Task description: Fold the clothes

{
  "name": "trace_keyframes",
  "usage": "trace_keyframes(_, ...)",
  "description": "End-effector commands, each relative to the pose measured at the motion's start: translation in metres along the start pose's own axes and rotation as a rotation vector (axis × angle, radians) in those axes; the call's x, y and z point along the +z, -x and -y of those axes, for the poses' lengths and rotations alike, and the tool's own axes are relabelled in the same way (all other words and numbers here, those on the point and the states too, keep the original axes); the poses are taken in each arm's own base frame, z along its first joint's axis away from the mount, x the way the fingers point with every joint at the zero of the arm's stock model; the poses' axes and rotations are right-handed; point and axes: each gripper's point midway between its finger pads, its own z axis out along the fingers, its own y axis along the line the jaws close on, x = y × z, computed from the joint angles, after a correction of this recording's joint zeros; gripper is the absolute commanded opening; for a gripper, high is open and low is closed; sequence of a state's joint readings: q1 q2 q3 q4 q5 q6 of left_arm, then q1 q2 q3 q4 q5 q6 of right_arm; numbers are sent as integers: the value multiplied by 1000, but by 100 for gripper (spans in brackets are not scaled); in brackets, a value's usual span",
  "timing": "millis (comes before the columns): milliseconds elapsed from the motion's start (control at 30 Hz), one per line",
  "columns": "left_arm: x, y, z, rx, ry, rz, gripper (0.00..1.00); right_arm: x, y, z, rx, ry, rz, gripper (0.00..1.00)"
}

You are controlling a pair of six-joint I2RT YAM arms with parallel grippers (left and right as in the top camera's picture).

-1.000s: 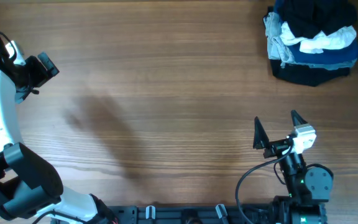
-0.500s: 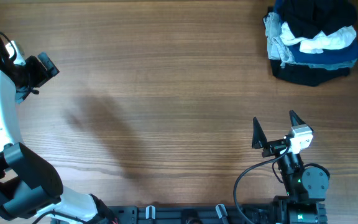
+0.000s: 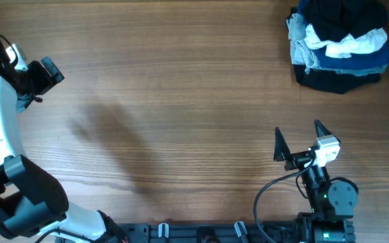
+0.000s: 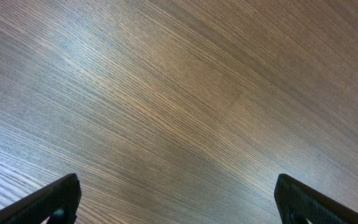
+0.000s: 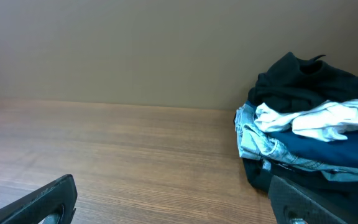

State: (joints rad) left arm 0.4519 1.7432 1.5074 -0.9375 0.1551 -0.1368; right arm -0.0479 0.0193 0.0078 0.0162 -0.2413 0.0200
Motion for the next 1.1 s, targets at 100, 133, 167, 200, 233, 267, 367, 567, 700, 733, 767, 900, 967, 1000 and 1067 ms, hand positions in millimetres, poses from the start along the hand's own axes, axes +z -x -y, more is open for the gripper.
trace_keyframes(100, 4, -2, 1, -8, -9, -12, 100, 0, 3, 1, -20, -7, 14, 100)
trace_keyframes(133, 4, -2, 1, -8, -9, -12, 100, 0, 3, 1, -21, -7, 14, 100)
trace_keyframes(167, 3, -2, 1, -7, -9, -10, 100, 0, 3, 1, -21, -8, 14, 100)
trace_keyframes(200, 1, -2, 1, -7, -11, -5, 100, 0, 3, 1, -20, -7, 14, 100)
trace_keyframes(233, -1, -1, 3, -4, -12, 1, 100, 0, 3, 1, -20, -8, 14, 100)
trace_keyframes(267, -4, 0, 4, -1, -14, 8, 100, 0, 3, 1, -20, -8, 14, 100)
trace_keyframes(367, -20, 3, 8, 17, 0, 52, 100, 0, 3, 1, -20, -7, 14, 100)
trace_keyframes(567, -75, 0, 53, 119, -72, 180, 100, 0, 3, 1, -20, -8, 14, 100)
trace_keyframes(700, -126, -6, 89, 207, -156, 310, 100, 0, 3, 1, -20, -8, 14, 100)
trace_keyframes(733, -138, -7, 99, 230, -179, 345, 100, 0, 3, 1, -20, -7, 14, 100)
trace_keyframes(767, -149, -10, 108, 262, -201, 378, 100, 0, 3, 1, -21, -8, 14, 100)
trace_keyframes(900, -184, -29, 142, 462, -297, 504, 100, 0, 3, 1, -20, -8, 14, 100)
trace_keyframes(967, -191, -37, 151, 499, -332, 563, 100, 0, 3, 1, -21, -8, 14, 100)
trace_keyframes(1000, -193, -41, 152, 507, -349, 593, 100, 0, 3, 1, -21, -7, 14, 100)
trace_keyframes(1067, -192, -54, 152, 521, -388, 646, 100, 0, 3, 1, -21, -8, 14, 100)
